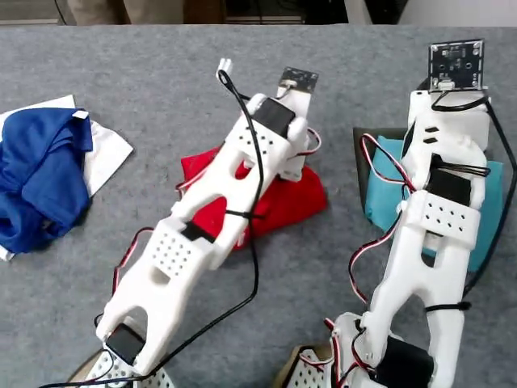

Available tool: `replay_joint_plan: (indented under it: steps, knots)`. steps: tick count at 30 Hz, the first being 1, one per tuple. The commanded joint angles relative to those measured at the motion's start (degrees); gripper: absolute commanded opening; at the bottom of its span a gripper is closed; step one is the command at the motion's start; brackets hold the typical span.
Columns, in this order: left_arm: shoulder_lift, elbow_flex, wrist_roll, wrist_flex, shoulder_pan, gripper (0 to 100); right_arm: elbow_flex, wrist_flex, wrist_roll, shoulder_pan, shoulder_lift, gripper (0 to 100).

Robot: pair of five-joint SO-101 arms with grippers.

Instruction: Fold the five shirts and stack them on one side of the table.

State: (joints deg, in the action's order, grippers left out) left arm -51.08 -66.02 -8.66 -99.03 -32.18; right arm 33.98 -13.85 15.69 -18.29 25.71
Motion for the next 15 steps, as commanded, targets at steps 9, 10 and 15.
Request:
replay_joint_plan:
  steps: [9,10,15]
  knots:
    - [-2.9,-8.4,-11.4,-1.1,-0.2,17,-3.3,1.4,-0.2,-0.6,2.4,0.9]
    - [-2.8,-8.4,-13.3,-1.3,0.0,22,-3.3,1.4,-0.2,-0.6,2.4,0.9]
    - [-0.4,-13.6,-15.3,-1.8,4.7,24,-3.1,1.1,-0.1,0.7,2.4,0.9]
